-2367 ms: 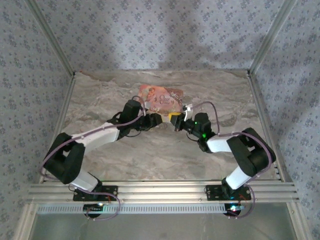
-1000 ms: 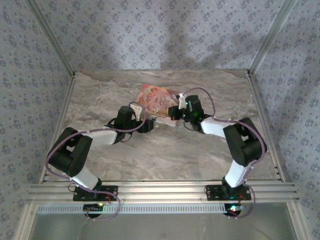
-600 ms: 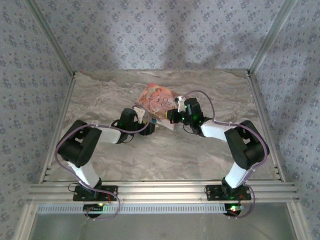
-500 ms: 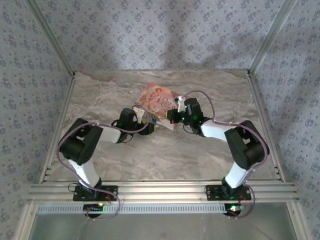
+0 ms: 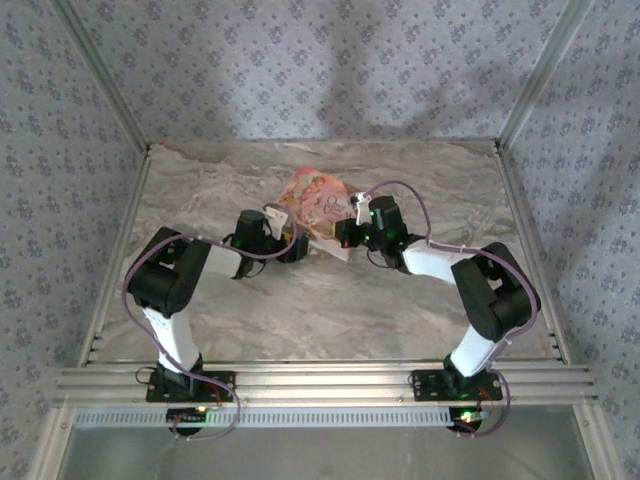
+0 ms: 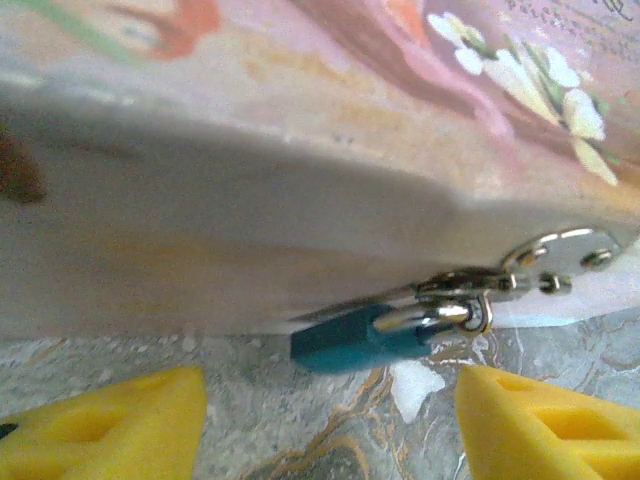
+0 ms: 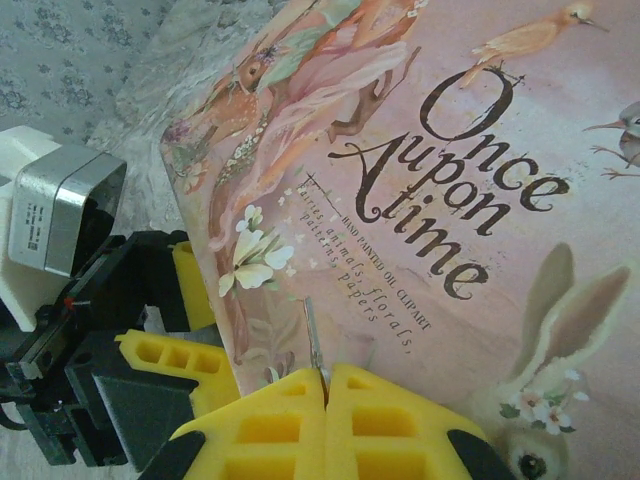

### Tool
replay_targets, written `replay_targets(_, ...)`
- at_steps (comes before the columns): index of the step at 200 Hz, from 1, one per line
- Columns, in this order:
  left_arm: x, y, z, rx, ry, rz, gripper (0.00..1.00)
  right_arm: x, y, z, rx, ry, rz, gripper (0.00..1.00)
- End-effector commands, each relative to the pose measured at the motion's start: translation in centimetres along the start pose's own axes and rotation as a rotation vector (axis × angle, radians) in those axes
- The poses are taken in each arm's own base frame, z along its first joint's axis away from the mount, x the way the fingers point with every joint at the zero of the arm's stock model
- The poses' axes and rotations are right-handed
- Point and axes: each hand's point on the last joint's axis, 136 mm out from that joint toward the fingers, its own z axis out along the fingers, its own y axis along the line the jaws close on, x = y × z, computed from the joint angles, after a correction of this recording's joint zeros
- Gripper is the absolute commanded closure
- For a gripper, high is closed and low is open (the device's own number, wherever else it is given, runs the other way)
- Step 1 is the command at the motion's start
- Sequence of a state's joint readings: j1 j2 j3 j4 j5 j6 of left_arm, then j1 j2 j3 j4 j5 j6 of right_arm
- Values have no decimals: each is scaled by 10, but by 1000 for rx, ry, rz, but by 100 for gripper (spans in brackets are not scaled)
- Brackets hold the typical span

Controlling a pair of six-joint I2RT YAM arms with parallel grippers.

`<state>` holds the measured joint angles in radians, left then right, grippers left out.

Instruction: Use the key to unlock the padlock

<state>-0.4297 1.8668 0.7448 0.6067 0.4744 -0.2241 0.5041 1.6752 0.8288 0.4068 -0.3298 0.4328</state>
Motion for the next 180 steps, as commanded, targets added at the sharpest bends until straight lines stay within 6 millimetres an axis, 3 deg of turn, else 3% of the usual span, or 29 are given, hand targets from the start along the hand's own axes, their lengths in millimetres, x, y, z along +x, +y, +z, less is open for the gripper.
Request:
replay_targets(1,-7,-10,6,67,-10,26,36,40,-25,-4,86,128,44,100)
replay_targets(59,-3,-27,12,104,18,50,41,39,-25,-4,84,123,44,100)
replay_targets(180,-4,-24,24,8,23,47,58,40,-24,-6,80,118,41,100)
